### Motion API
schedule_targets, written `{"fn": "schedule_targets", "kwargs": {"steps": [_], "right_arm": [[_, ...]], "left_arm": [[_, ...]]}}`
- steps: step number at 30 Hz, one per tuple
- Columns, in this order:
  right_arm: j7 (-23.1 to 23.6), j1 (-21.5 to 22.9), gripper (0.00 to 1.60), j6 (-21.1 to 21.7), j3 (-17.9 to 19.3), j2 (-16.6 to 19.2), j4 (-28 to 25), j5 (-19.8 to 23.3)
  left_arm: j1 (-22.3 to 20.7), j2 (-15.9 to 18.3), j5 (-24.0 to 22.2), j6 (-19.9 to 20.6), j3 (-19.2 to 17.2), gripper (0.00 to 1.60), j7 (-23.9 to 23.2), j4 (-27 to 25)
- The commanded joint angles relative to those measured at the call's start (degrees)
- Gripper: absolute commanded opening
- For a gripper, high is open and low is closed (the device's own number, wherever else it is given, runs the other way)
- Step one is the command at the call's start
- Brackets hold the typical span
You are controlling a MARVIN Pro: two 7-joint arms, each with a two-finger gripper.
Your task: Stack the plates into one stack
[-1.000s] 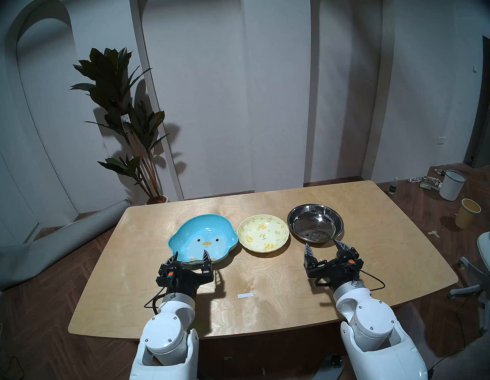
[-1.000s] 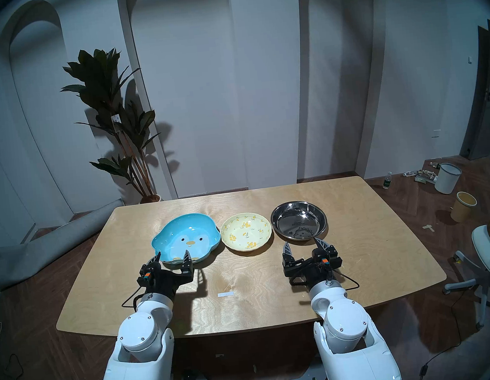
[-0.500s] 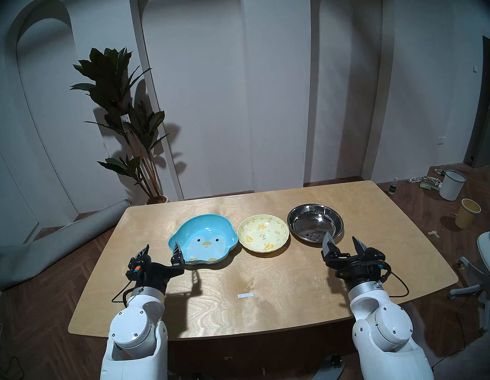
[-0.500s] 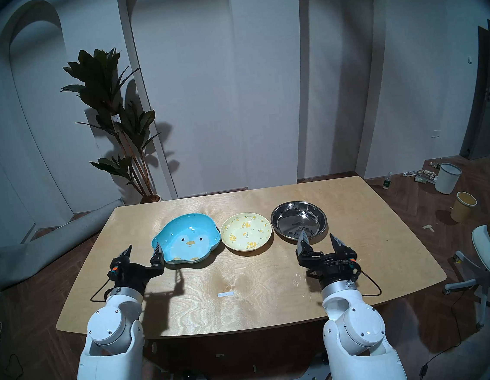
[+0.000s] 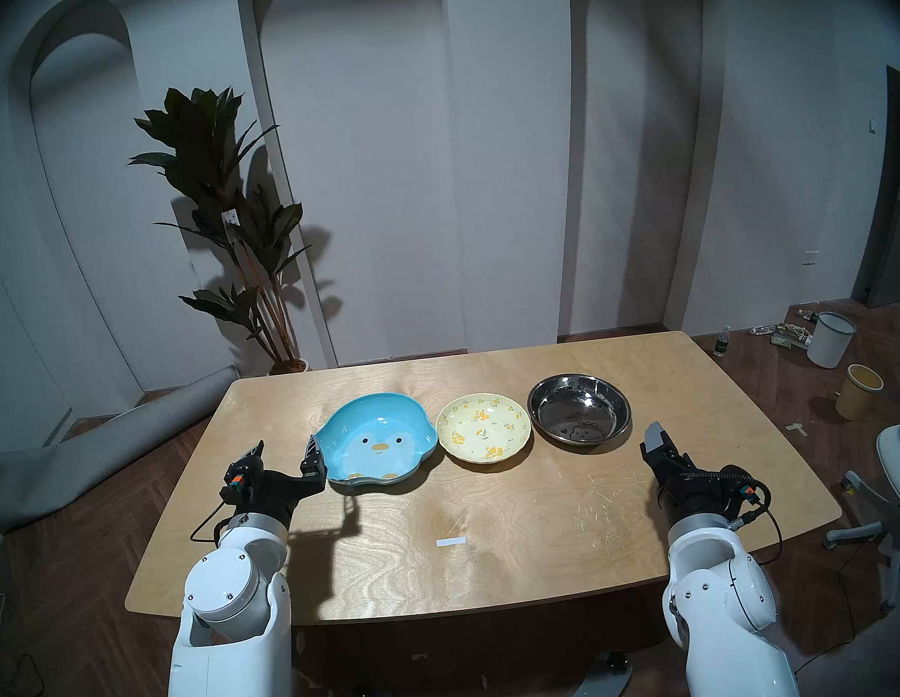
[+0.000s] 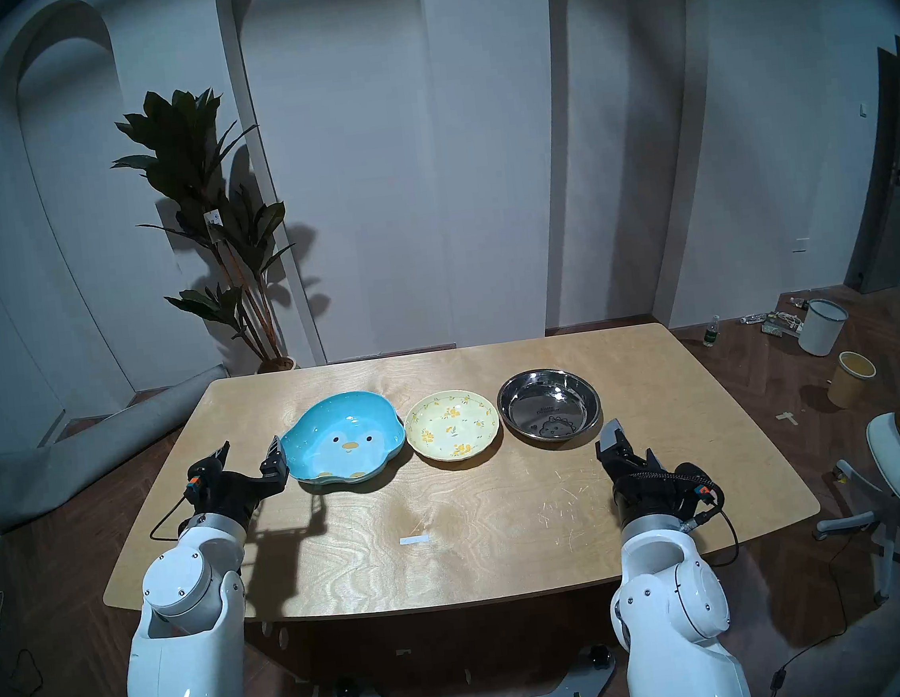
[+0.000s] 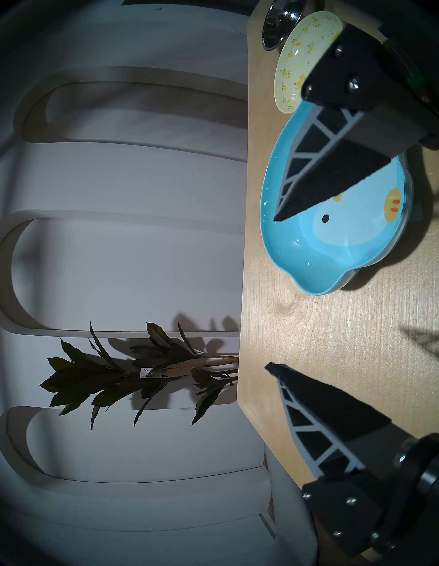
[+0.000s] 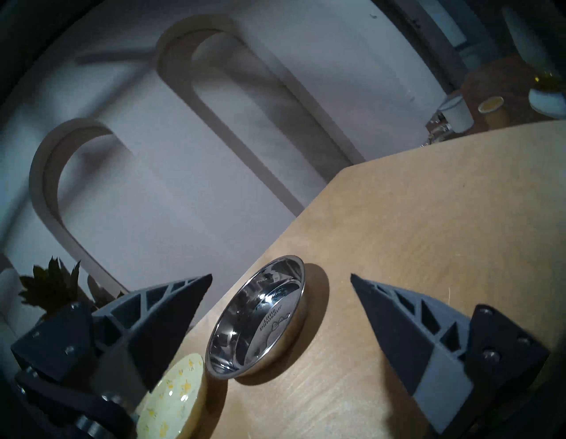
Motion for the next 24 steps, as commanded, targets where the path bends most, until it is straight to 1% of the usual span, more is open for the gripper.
{"fn": "schedule_targets", "kwargs": {"steps": [1, 3, 4, 5, 6, 7, 9, 11, 12, 13, 14, 15, 16, 20, 21, 23, 24], "right_arm": [[-6.3, 1.0, 1.6, 0.8, -1.0, -0.1, -4.6, 4.9], [-7.5, 0.8, 1.6, -0.9, -1.6, 0.0, -4.9, 7.0], [-8.6, 0.7, 1.6, -1.8, -2.0, 0.1, -5.1, 6.9], [-8.2, 0.5, 1.6, -3.6, -2.1, 0.1, -5.1, 8.6], [-9.3, 0.5, 1.6, -3.7, -2.3, 0.1, -5.4, 8.4], [-8.9, 0.5, 1.6, -5.5, -2.6, 0.2, -5.2, 9.1], [-10.5, 0.7, 1.6, -6.9, -3.3, 0.4, -5.4, 9.1], [-11.7, 1.0, 1.6, -8.2, -3.9, 0.6, -5.5, 10.3], [-12.1, 1.2, 1.6, -9.3, -4.3, 0.8, -5.4, 10.3], [-12.6, 1.5, 1.6, -10.2, -4.6, 0.9, -5.2, 11.6], [-13.2, 1.8, 1.6, -10.7, -4.8, 1.0, -5.0, 11.1], [-12.2, 1.8, 1.6, -12.4, -5.2, 1.2, -4.5, 11.4], [-10.6, 1.8, 1.6, -12.0, -5.3, 1.2, -4.0, 10.7], [-10.7, 1.9, 1.6, -13.0, -5.6, 1.3, -3.8, 10.6], [-10.7, 1.9, 1.6, -13.2, -5.7, 1.3, -3.8, 10.7], [-10.7, 1.9, 1.6, -13.4, -5.7, 1.4, -3.7, 10.6], [-10.6, 1.9, 1.6, -13.5, -5.8, 1.4, -3.7, 10.6]], "left_arm": [[-1.5, -0.2, 0.1, -0.3, 0.3, 1.6, 0.4, -0.9], [-1.5, -0.3, 0.1, 0.1, 0.3, 1.6, 0.5, -1.0], [-1.5, -0.3, 0.1, 0.1, 0.4, 1.6, 0.4, -1.0], [-1.4, -0.2, 0.1, -0.1, 0.5, 1.6, 0.4, -1.1], [-1.3, -0.3, 0.2, -0.1, 0.6, 1.6, 0.4, -1.2], [-1.1, -0.2, 0.3, -0.1, 0.8, 1.6, 0.3, -1.3], [-0.7, -0.2, 0.4, -0.4, 1.1, 1.6, 0.3, -1.4], [-0.4, -0.3, 0.5, -0.5, 1.3, 1.6, 0.4, -1.6], [-0.3, -0.3, 0.6, -0.6, 1.4, 1.6, 0.5, -1.7], [-0.2, -0.3, 0.8, -0.9, 1.5, 1.6, 0.5, -1.7], [-0.2, -0.3, 0.8, -0.9, 1.6, 1.6, 0.6, -1.8], [-0.1, -0.4, 0.8, -0.7, 1.6, 1.6, 0.6, -1.9], [0.0, -0.5, 0.8, -0.8, 1.7, 1.6, 0.6, -2.0], [0.2, -0.5, 1.2, -0.9, 2.0, 1.6, 0.9, -2.2], [0.2, -0.3, 1.1, -0.3, 2.2, 1.6, 0.5, -2.2], [0.4, -0.3, 1.6, -1.3, 2.6, 1.6, 0.6, -1.9], [0.5, -0.2, 1.5, -1.1, 2.8, 1.6, 0.3, -1.9]]}}
